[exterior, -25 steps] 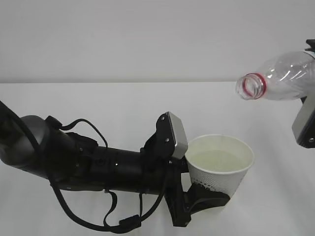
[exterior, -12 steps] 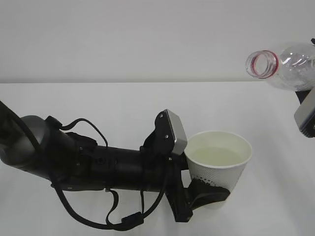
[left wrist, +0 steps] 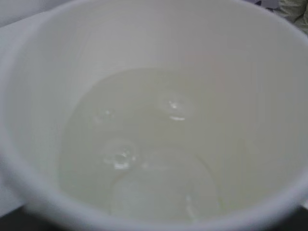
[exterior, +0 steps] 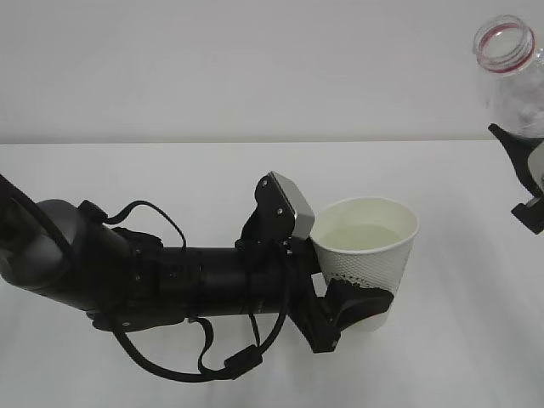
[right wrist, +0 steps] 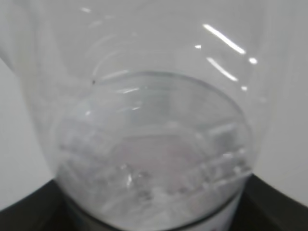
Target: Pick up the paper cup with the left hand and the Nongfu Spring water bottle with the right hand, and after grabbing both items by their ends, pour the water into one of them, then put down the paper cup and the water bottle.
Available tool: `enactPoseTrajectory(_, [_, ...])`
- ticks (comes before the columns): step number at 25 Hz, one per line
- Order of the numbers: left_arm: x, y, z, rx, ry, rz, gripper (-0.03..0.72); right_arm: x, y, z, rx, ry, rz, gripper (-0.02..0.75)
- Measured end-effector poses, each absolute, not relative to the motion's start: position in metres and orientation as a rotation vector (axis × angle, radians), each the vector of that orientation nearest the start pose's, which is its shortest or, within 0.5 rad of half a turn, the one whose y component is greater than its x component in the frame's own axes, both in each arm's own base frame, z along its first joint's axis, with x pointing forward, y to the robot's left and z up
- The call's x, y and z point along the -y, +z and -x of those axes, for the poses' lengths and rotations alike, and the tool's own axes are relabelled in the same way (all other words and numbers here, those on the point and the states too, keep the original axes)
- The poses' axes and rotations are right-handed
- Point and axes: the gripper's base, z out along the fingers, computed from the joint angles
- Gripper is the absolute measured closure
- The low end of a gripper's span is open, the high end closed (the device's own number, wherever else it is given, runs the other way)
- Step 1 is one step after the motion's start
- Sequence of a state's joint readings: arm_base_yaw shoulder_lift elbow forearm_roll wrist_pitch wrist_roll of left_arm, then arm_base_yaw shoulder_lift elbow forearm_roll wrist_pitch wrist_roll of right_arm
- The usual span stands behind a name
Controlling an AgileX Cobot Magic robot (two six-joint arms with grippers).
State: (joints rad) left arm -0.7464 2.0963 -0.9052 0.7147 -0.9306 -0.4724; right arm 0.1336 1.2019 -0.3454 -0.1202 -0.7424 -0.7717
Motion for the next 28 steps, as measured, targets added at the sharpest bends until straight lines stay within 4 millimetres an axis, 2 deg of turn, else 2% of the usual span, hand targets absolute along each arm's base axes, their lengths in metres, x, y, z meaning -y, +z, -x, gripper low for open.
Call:
enactPoseTrajectory(14, [0.292, 0.111, -0.254, -1.67, -0.982, -0.994, 0.187, -0.037, 0.239, -0.217, -1.516, -0.185, 0.526, 0.224])
enactPoseTrajectory(23, [0.292, 0.112, -0.257, -1.64, -0.926, -1.001, 0.187, -0.037, 0.238, -0.218, -1.546, -0.085, 0.427, 0.224])
enactPoseTrajectory(28, [0.291, 0.111, -0.257, -1.636, -0.911, -1.007, 0.188, -0.037, 0.228, -0.223, -1.604, -0.019, 0.372, 0.224])
